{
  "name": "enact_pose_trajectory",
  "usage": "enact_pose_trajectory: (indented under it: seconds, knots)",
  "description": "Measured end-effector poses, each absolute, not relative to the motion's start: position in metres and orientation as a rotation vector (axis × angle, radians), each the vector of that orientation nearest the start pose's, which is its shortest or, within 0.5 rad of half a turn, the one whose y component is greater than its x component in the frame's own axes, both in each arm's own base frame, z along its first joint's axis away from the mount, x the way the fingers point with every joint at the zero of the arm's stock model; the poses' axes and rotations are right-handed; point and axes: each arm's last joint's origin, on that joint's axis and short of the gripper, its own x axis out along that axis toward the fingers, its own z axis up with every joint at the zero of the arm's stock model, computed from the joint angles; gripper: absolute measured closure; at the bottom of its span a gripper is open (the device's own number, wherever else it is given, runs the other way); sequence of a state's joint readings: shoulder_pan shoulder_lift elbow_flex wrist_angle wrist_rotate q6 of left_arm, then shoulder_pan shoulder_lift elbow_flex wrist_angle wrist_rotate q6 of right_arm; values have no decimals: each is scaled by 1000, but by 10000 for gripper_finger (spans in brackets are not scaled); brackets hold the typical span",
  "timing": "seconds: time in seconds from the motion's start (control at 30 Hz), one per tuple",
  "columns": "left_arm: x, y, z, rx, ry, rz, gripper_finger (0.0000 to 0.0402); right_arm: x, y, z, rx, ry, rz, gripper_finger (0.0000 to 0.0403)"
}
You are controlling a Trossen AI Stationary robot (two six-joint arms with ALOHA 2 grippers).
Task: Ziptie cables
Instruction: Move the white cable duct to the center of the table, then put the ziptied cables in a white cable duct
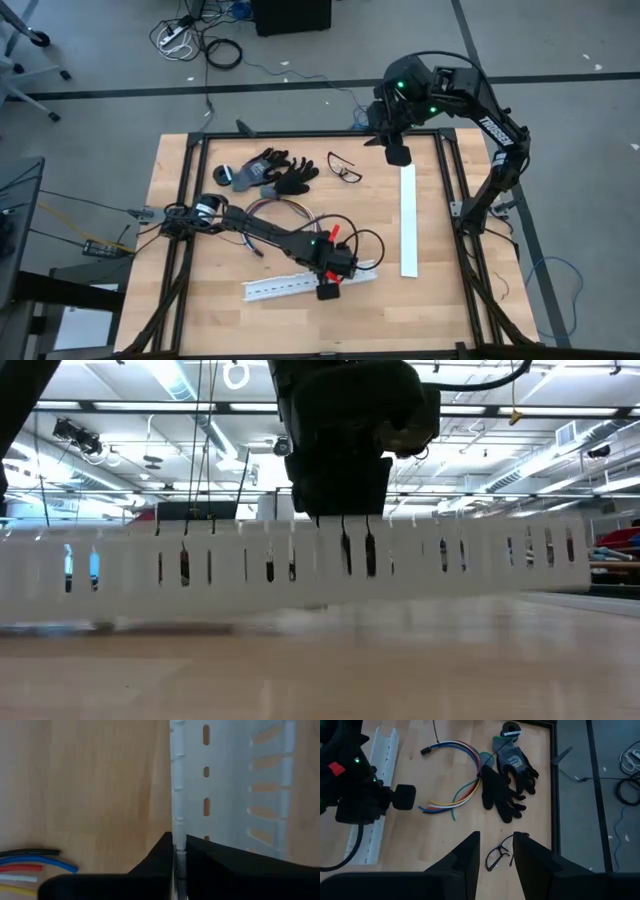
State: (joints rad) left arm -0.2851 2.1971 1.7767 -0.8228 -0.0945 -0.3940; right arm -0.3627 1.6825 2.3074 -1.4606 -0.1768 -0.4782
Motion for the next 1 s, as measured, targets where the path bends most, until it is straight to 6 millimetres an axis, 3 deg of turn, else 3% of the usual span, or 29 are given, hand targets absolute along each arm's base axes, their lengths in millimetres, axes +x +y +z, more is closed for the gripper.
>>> enact_pose_trajectory:
  seconds: [0.37,0.63,0.73,0.87,1.0]
  knots:
    - [439,-126,188,-14,1211,14,254,261,-93,486,-220,829,29,292]
    - [435,-133,251,157,1203,80,214,260,-95,486,-220,829,26,292]
    - [419,-136,272,213,1249,179,214,260,-95,486,-220,832,26,292]
    - [386,-133,291,253,1269,455,213,259,-95,485,-214,845,32,292]
    - [350,-129,298,176,1230,646,213,259,-93,485,-199,832,65,292]
